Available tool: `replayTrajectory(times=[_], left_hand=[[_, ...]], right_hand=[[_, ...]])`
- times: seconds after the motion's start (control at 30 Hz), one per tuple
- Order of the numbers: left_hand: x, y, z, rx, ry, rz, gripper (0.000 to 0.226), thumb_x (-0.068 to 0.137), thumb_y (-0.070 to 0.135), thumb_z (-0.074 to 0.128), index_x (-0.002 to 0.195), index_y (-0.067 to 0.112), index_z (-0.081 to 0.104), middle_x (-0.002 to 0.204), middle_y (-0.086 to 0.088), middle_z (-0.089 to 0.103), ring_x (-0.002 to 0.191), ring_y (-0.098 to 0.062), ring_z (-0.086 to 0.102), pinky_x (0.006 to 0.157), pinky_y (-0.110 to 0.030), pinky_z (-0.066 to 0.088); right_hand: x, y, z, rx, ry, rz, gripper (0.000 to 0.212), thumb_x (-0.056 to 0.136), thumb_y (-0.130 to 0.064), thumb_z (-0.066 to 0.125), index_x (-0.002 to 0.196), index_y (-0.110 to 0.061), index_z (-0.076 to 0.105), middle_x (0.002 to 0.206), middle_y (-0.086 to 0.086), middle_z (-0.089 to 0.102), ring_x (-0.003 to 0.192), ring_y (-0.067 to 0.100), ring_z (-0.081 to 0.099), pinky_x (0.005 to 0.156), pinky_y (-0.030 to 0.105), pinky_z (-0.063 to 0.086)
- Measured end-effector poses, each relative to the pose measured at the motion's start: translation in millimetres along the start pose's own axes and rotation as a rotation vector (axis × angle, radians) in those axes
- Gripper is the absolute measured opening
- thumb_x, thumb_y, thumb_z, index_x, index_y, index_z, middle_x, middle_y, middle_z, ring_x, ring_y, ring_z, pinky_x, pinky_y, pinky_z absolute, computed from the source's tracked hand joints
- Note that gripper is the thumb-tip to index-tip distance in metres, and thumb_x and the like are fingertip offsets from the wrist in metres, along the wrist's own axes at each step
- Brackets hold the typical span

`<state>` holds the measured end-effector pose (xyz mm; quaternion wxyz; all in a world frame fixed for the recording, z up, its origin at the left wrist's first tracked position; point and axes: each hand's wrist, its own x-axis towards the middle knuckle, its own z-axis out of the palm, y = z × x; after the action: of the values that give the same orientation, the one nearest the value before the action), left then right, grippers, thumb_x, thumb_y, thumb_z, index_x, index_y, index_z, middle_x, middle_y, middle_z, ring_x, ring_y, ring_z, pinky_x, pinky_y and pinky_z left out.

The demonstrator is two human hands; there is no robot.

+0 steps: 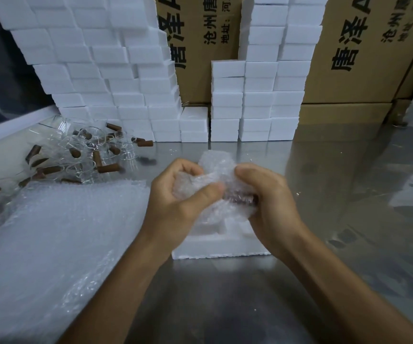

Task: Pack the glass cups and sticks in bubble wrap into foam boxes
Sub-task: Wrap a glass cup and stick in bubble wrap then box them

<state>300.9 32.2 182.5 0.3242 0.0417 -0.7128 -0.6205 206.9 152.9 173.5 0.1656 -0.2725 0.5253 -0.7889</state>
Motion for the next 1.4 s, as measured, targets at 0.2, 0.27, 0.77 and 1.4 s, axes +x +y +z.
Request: replayTrajectory(times=[0.2,0.27,0.77,1.4], left_hand=[[0,0,-4,0.234,-0.216,0.091,0.034,0.061,0.043,0.076,0.077,0.028,0.049,0.068,0.010,0.059,0.060,-0.004,0.051,0.055,-0.020,0.044],[0,0,-4,0.274,-0.216,0.074,0.038,0.059,0.045,0.076,0.078,0.032,0.046,0.070,0.008,0.061,0.060,-0.011,0.053,0.053,-0.034,0.047],[3,-4,-14,0.460,-0.296,0.152,0.067,0.055,0.041,0.082,0.105,0.038,0.038,0.074,-0.001,0.067,0.062,-0.022,0.062,0.058,-0.049,0.054],[7,-11,-19,0.305,-0.239,0.106,0.061,0.056,0.037,0.081,0.102,0.032,0.041,0.076,-0.008,0.067,0.061,-0.021,0.062,0.053,-0.042,0.051]], right_hand=[[-3,-7,-3,-0.120,-0.108,-0.095,0.006,0.074,-0.016,0.075,0.079,-0.018,0.079,0.080,0.006,0.076,0.066,0.016,0.070,0.055,0.023,0.052],[-3,-10,-2,-0.217,-0.118,-0.164,0.011,0.079,-0.006,0.075,0.080,-0.017,0.077,0.081,0.002,0.077,0.075,0.015,0.072,0.067,0.026,0.058],[-21,3,19,-0.522,-0.400,-0.284,0.041,0.090,-0.042,0.045,0.052,-0.028,0.051,0.052,0.008,0.034,0.052,0.024,0.035,0.053,0.040,0.028],[-20,11,21,-0.622,-0.340,-0.437,0.039,0.091,-0.028,0.053,0.061,-0.005,0.050,0.054,0.006,0.040,0.054,0.017,0.039,0.056,0.030,0.032]])
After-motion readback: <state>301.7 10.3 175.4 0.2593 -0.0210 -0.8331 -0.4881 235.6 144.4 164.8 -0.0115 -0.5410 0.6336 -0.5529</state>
